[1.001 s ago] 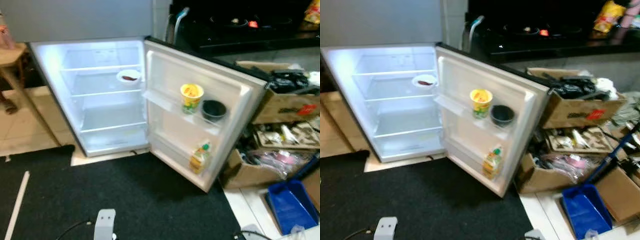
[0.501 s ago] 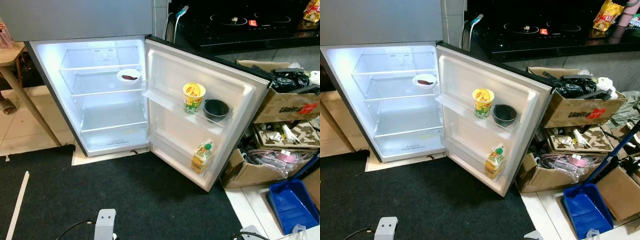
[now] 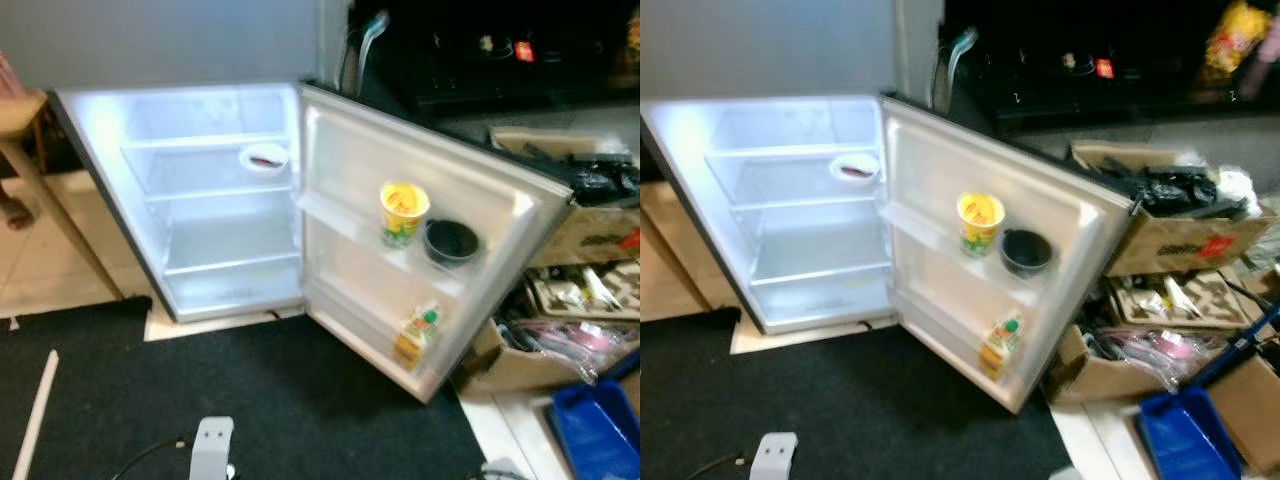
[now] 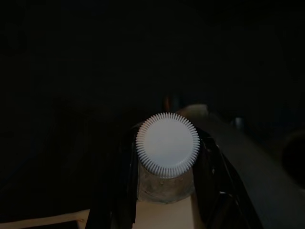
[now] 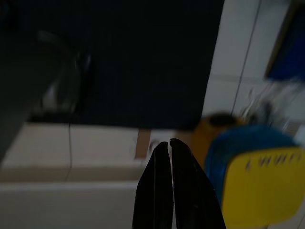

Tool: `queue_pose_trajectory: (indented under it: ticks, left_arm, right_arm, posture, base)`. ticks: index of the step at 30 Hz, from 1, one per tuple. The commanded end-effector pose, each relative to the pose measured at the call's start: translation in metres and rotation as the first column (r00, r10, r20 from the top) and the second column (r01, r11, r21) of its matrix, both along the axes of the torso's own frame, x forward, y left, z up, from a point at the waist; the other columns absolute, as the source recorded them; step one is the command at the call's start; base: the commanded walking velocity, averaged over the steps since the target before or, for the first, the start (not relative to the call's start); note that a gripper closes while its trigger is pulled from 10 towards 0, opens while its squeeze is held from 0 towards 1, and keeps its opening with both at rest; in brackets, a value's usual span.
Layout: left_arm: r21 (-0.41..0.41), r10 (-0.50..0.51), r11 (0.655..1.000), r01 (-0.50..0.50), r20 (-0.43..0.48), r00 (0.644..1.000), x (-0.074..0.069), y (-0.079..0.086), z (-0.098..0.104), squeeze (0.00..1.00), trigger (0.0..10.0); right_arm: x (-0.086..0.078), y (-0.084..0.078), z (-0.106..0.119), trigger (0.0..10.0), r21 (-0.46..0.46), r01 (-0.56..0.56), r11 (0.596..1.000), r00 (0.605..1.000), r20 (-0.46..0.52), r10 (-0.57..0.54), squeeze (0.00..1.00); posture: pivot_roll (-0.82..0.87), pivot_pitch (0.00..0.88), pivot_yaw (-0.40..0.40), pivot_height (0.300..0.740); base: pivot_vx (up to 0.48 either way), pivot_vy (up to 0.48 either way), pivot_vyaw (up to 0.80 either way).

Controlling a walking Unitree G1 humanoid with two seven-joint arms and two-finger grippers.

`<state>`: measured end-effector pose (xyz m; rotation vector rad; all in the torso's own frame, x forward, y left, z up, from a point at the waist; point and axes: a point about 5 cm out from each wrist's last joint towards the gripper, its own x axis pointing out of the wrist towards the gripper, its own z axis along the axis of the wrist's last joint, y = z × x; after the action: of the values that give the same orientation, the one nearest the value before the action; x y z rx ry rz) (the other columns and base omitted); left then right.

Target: Restocking fridge

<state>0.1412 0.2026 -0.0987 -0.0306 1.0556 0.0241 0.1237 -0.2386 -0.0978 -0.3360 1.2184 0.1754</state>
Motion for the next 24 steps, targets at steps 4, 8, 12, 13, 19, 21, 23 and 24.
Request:
queue_pose_trajectory:
  ticks: [4,8,12,13,19,21,23,24]
  left_arm:
    - [0.013,-0.015,1.0,0.015,-0.002,1.0,0.0007,0.0022,0.0006,0.0,10.0]
    - [0.015,-0.021,1.0,0.021,-0.002,1.0,0.0008,0.0021,0.0006,0.0,10.0]
    - [0.017,-0.026,1.0,0.026,-0.001,1.0,0.0012,0.0019,0.0007,0.0,10.0]
    - [0.017,-0.027,0.999,0.027,-0.001,1.0,0.0013,0.0019,0.0007,0.0,10.0]
    - [0.017,-0.032,0.999,0.032,0.0,0.999,0.0021,0.0018,0.0011,0.0,10.0]
    - [0.017,-0.034,0.999,0.034,0.001,0.999,0.0025,0.0017,0.0012,0.0,10.0]
    - [0.016,-0.036,0.999,0.036,0.003,0.999,0.0028,0.0016,0.0013,0.0,10.0]
    - [0.011,-0.034,0.999,0.034,0.007,0.999,0.0032,0.0014,0.0015,0.0,10.0]
  right_arm:
    - [-0.0016,0.0018,-0.0009,10.0,0.008,0.001,1.0,1.0,0.001,-0.001,0.0]
    - [-0.002,0.002,-0.001,10.0,0.008,-0.002,1.0,1.0,0.001,0.002,0.0]
    - [-0.0021,0.0022,-0.0011,10.0,0.007,-0.005,1.0,1.0,0.0,0.005,0.0]
    - [-0.002,0.0023,-0.0011,10.0,0.007,-0.006,1.0,1.0,0.0,0.006,0.0]
    - [-0.0015,0.003,-0.0011,10.0,0.008,-0.008,1.0,1.0,0.002,0.008,0.0]
    - [-0.0012,0.0032,-0.0011,10.0,0.007,-0.009,1.0,1.0,0.003,0.009,0.0]
    - [-0.0011,0.0033,-0.0011,10.0,0.007,-0.01,1.0,1.0,0.003,0.01,0.0]
    - [-0.001,0.0034,-0.0011,10.0,0.006,-0.01,1.0,1.0,0.002,0.01,0.0]
  posture:
    - [-0.08,0.0,-0.013,0.74]
    - [-0.08,0.0,-0.012,0.74]
    - [-0.08,0.0,-0.012,0.74]
    - [-0.08,0.0,-0.012,0.74]
    - [-0.08,0.0,-0.012,0.74]
    - [-0.08,0.0,-0.011,0.74]
    - [-0.08,0.0,-0.011,0.74]
    - [-0.08,0.0,-0.01,0.74]
  base:
    - [0.315,0.0,0.0]
    - [0.314,0.0,0.0]
    - [0.315,0.0,0.0]
    - [0.315,0.0,0.0]
    - [0.315,0.0,0.0]
    - [0.317,0.0,0.0]
    - [0.309,0.0,0.0]
    - [0.3,0.0,0.0]
